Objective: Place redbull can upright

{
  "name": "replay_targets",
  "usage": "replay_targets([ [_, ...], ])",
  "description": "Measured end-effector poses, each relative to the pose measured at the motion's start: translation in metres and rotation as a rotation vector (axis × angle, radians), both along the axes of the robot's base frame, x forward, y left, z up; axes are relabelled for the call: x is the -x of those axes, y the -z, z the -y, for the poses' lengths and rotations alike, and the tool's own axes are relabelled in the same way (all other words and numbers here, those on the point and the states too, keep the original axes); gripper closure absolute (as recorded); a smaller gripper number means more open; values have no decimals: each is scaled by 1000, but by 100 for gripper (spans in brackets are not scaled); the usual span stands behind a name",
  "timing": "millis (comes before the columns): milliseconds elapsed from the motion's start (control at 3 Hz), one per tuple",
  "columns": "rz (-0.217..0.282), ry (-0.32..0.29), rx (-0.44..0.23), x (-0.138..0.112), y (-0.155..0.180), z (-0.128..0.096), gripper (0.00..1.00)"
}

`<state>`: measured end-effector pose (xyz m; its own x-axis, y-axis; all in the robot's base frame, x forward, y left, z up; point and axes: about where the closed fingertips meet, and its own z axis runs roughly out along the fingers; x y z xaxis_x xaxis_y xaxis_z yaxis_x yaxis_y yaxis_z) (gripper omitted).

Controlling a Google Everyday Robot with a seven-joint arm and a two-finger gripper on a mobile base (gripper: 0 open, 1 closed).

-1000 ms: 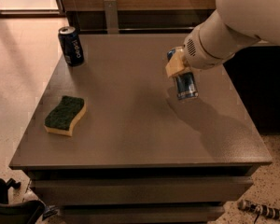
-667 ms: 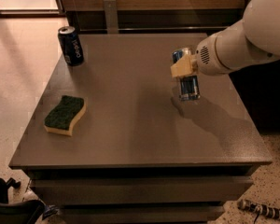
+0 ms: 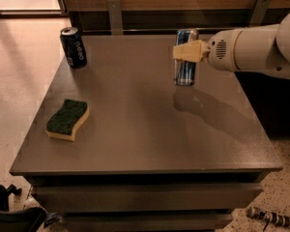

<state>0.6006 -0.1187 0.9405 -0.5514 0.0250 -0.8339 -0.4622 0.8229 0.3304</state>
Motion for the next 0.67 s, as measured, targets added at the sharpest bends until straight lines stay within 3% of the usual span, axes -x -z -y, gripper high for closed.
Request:
replay_targets([
  [333, 129, -118, -90, 8, -23, 0, 100],
  [667, 258, -262, -43, 19, -32, -20, 100],
])
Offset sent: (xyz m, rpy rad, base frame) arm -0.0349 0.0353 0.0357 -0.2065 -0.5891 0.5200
